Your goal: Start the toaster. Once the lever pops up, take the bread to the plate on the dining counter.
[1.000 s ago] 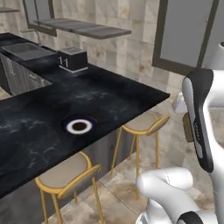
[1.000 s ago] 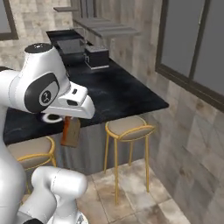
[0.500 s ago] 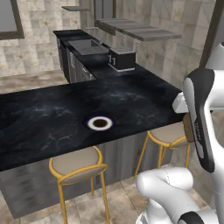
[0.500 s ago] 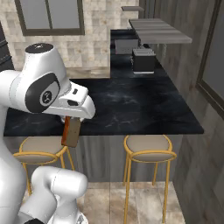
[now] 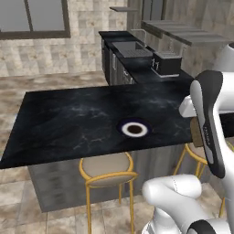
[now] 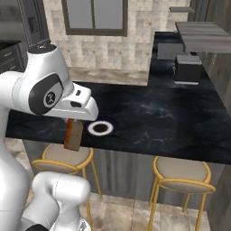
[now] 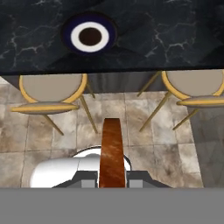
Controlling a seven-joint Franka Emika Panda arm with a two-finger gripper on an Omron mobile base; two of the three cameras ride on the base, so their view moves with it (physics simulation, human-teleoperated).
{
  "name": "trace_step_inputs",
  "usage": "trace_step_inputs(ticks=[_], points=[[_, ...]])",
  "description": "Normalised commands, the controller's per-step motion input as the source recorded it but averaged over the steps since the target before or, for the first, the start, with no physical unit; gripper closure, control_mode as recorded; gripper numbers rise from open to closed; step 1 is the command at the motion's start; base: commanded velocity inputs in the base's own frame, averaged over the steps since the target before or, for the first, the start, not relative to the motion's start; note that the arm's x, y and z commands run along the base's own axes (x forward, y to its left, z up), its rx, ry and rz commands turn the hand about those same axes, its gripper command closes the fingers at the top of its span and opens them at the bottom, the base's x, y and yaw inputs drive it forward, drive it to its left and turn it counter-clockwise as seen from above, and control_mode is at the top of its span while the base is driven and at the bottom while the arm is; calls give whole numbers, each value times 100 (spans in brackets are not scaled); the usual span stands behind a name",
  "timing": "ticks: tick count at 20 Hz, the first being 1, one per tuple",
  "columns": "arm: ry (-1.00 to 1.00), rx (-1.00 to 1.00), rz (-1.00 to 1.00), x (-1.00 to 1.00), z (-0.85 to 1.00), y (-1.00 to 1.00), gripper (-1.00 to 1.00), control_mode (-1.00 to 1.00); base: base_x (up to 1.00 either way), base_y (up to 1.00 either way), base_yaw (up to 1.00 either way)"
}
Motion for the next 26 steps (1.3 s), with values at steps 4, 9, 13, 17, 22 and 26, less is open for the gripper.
trace_step_inputs(ticks=[4, 9, 13, 17, 22, 26], points=[[0, 0, 0, 0, 0, 0, 100, 100, 20, 46, 14], [0, 0, 0, 0, 0, 0, 100, 100, 43, 19, 3], [0, 0, 0, 0, 0, 0, 100, 100, 64, 0, 0], [0, 0, 0, 0, 0, 0, 100, 100, 57, -3, 0], [0, 0, 0, 0, 0, 0, 100, 100, 38, -4, 0], [0, 3, 0, 32, 0, -5, 100, -100, 8, -1, 0]])
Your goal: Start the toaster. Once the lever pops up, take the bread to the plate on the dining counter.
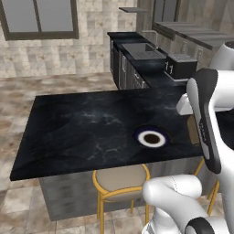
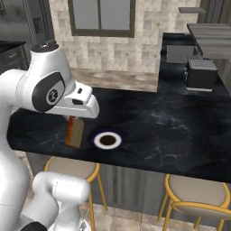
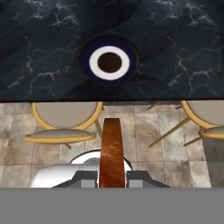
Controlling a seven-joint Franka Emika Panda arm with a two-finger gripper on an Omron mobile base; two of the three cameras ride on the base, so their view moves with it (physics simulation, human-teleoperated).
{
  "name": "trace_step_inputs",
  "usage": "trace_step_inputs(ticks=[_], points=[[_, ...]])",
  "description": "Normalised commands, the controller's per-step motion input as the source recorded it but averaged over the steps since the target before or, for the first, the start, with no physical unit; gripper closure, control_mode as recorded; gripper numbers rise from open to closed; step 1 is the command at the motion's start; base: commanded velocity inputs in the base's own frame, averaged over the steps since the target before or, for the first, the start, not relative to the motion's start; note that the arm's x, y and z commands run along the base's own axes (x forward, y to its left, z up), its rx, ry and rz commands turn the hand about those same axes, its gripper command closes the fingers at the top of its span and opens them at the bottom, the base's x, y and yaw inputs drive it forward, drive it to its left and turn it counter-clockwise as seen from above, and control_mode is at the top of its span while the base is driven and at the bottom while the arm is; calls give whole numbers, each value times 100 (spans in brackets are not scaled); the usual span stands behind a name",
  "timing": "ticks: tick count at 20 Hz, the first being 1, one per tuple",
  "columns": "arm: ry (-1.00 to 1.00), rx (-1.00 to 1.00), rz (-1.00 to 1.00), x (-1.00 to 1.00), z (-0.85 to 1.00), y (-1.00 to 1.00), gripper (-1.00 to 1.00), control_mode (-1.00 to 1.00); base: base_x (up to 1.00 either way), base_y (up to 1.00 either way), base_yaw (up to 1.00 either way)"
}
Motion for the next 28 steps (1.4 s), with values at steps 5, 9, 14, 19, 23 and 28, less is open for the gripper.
trace_step_inputs(ticks=[5, 9, 14, 19, 23, 28], points=[[0, 16, 0, 54, -5, -18, 100, -100, 0, 0, 0], [0, 19, 0, 60, -9, -11, 100, -100, 0, 0, 0], [0, 11, 0, 62, -32, 0, 100, -100, 0, 0, 0], [-2, 5, 0, 56, -48, 0, 100, -100, 0, 0, 0], [-13, 3, 0, 29, -34, -3, 100, -100, 0, 0, 0], [-8, 0, 0, 22, -30, 0, 100, -100, 0, 0, 0]])
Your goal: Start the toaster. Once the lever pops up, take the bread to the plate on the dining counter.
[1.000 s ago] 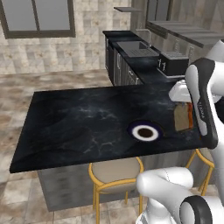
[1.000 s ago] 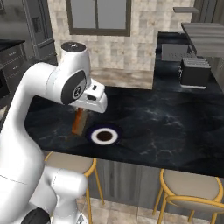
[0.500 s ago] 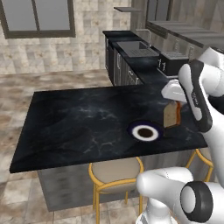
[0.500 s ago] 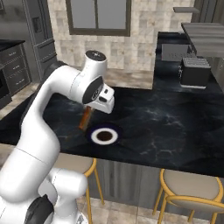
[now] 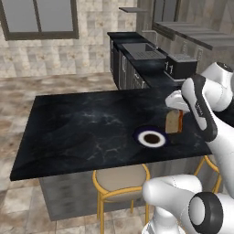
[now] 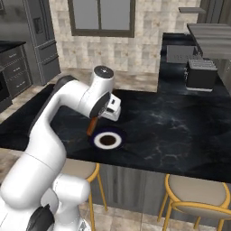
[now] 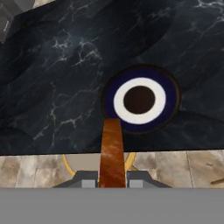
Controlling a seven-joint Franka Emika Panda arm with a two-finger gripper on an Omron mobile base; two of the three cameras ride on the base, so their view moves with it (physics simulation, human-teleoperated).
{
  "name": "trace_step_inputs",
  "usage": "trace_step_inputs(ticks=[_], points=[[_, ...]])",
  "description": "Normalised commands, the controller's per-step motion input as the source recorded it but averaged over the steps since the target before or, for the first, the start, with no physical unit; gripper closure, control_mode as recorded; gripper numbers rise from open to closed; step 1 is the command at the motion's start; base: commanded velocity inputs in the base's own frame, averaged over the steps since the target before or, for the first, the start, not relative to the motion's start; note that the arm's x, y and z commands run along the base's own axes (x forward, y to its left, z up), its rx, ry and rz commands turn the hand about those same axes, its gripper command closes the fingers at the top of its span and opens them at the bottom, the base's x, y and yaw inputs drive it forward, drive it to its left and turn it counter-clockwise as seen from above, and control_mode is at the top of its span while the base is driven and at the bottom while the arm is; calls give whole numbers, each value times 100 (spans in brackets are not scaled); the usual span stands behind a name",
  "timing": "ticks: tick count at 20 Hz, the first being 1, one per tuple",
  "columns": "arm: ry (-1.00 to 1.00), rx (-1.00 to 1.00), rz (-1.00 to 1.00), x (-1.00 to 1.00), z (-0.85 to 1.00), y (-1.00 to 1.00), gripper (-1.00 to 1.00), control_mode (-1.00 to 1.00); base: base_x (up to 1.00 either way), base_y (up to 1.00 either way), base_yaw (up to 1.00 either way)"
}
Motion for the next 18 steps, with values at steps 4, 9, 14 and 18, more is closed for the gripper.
trace_step_inputs(ticks=[4, 9, 14, 18], points=[[-1, 0, 0, 27, -29, 7, 100, -100, 0, 0, 0], [0, 0, 0, 48, -28, 27, 100, -100, 0, 0, 0], [0, 0, 0, 57, -31, 29, 100, -100, 0, 0, 0], [0, 0, 0, 41, -29, 0, 100, -100, 0, 0, 0]])
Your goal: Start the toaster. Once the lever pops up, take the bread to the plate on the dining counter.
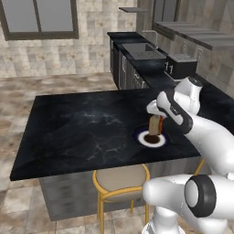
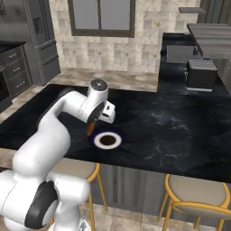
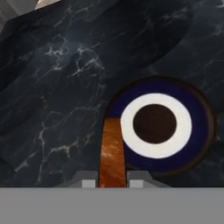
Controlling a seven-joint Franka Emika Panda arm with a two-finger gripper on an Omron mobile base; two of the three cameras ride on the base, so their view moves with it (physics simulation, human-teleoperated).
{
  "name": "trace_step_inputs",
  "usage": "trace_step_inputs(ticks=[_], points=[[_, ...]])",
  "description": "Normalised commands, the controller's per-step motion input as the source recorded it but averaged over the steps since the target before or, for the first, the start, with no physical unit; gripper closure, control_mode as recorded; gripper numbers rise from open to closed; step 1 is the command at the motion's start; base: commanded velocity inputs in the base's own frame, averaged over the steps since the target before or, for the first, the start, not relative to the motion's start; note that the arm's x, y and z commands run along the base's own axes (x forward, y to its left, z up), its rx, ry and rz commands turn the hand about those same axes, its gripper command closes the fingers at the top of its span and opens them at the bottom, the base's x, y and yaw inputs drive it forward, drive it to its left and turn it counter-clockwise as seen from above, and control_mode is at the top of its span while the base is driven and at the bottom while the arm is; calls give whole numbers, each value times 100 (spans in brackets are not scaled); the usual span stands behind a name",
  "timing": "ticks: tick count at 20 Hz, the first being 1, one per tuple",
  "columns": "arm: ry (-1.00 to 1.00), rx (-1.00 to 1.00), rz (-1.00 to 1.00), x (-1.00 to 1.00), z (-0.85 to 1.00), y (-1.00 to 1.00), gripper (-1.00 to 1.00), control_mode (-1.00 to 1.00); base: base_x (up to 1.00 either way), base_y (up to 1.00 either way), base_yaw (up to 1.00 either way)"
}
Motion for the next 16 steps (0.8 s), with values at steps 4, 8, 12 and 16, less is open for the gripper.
trace_step_inputs(ticks=[4, 8, 12, 16], points=[[0, 0, 0, 23, -16, 0, 100, -100, 0, 0, 0], [0, 1, 0, 12, -12, 0, 100, -100, 0, 0, 0], [0, 0, 0, 0, -11, 0, 100, -100, 0, 0, 0], [-1, 0, 0, 0, -16, 0, 100, -100, 0, 0, 0]])
